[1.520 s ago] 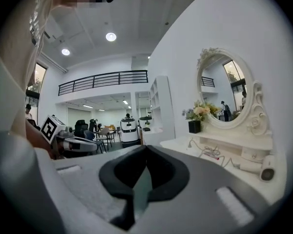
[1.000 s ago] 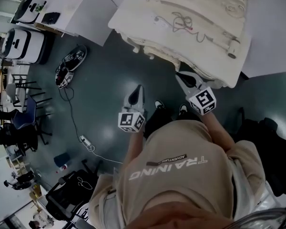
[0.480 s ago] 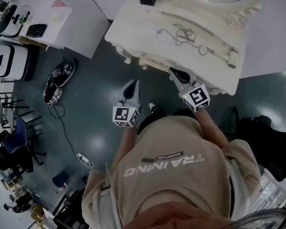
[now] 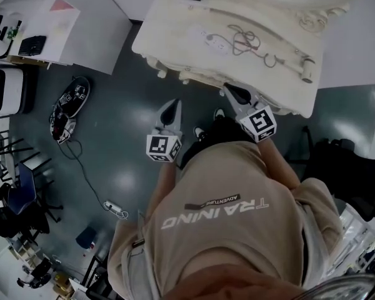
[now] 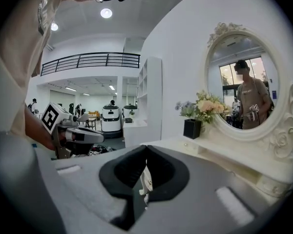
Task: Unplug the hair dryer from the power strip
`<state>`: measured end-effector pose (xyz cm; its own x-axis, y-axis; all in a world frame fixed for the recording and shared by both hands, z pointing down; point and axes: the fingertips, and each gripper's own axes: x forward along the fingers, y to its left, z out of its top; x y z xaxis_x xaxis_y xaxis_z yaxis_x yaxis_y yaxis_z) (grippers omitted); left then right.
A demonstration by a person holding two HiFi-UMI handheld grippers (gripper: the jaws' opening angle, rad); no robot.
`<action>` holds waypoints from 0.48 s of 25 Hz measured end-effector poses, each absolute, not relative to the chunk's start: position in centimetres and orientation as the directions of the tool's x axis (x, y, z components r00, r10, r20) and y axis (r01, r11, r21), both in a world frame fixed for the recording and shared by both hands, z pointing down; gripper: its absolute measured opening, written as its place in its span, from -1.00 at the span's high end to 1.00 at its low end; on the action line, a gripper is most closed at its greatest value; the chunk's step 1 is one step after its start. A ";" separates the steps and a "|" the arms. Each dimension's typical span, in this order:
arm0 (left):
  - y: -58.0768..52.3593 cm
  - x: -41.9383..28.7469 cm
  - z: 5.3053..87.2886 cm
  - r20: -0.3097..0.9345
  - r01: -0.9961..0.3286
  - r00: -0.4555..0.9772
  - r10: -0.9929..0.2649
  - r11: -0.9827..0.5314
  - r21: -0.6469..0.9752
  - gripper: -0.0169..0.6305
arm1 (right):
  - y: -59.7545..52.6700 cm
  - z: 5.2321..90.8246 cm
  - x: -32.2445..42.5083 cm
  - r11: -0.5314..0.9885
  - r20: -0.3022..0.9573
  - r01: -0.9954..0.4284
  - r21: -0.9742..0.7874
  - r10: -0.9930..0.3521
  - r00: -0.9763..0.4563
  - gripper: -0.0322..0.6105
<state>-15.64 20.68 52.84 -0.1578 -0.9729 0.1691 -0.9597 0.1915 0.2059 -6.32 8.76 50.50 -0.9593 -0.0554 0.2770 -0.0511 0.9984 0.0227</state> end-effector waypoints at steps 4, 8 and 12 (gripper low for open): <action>18.7 -18.2 53.6 0.184 -0.963 -0.147 -0.972 0.183 0.198 0.92 | 7.0 51.8 -9.2 0.999 0.290 -0.051 0.019 -0.054 -0.956 0.89; 15.2 -21.9 53.8 0.215 -0.972 -0.144 -0.966 0.179 0.153 0.92 | 3.9 53.5 -11.9 0.997 0.271 -0.072 -0.029 -0.061 -0.961 0.89; 11.1 -23.9 51.1 0.230 -0.986 -0.117 -0.966 0.141 0.091 0.92 | -0.5 52.2 -13.0 0.993 0.228 -0.113 -0.043 -0.100 -0.968 0.89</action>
